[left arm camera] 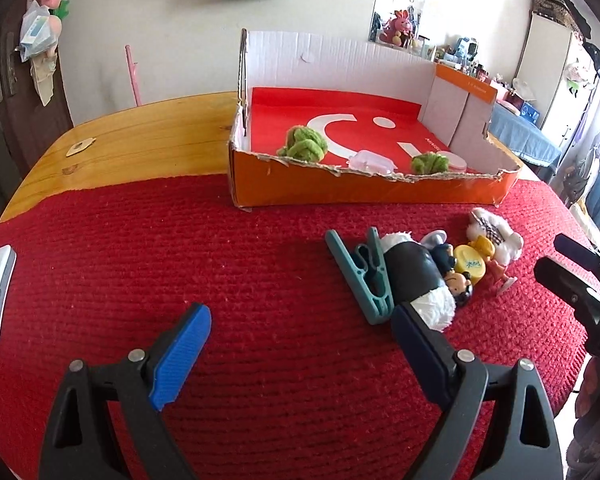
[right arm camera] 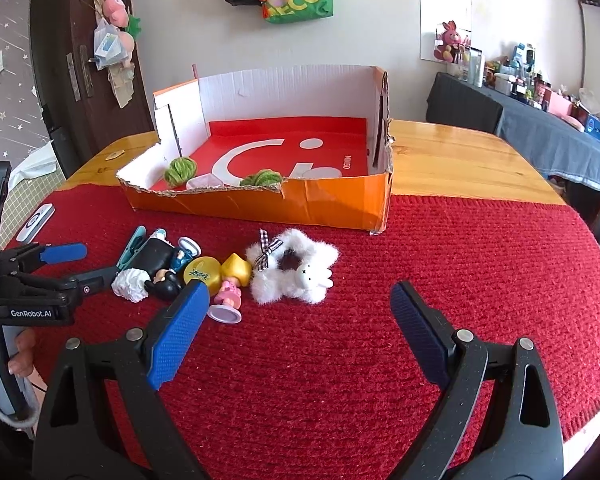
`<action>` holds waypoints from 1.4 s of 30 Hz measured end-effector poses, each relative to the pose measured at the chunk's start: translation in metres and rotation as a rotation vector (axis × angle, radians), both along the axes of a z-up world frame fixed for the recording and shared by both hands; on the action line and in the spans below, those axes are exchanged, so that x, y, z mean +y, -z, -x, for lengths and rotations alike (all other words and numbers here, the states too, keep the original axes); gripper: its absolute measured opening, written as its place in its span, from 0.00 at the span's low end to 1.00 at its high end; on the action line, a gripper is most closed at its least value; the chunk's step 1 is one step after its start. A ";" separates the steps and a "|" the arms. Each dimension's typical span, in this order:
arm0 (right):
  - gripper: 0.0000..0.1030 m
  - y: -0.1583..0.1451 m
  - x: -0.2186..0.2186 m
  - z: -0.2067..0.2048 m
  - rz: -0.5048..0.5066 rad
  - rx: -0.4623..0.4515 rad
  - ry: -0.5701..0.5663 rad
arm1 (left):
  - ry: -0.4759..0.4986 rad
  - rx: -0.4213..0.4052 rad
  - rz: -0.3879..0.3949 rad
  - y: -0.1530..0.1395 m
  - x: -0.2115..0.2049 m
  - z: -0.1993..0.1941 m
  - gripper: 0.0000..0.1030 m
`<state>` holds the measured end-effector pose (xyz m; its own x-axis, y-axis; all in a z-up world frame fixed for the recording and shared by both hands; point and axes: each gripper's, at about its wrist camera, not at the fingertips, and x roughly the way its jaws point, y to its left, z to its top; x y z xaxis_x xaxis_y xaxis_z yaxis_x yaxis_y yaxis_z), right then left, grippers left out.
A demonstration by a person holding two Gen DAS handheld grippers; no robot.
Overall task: Organize objects
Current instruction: 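Withdraw both tools out of the box over the table, then close left tool on teal clothespin while right tool closes on white plush bunny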
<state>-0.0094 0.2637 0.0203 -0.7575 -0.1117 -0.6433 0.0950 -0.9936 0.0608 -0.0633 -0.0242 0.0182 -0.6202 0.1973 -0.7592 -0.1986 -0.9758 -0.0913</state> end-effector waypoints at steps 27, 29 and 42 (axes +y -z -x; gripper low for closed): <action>0.90 0.002 0.016 0.008 -0.029 -0.044 -0.010 | 0.059 -0.003 0.082 -0.001 0.007 0.018 0.91; 0.90 0.003 0.016 0.009 -0.032 -0.049 -0.014 | 0.051 -0.006 0.095 0.000 0.006 0.021 0.91; 0.90 0.010 0.010 0.038 -0.176 -0.159 -0.140 | 0.133 -0.017 0.105 -0.001 0.011 0.034 0.79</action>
<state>-0.0470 0.2734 0.0099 -0.6306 -0.0842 -0.7716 0.2355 -0.9680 -0.0868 -0.0972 -0.0132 0.0191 -0.5812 0.1959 -0.7898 -0.3258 -0.9454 0.0053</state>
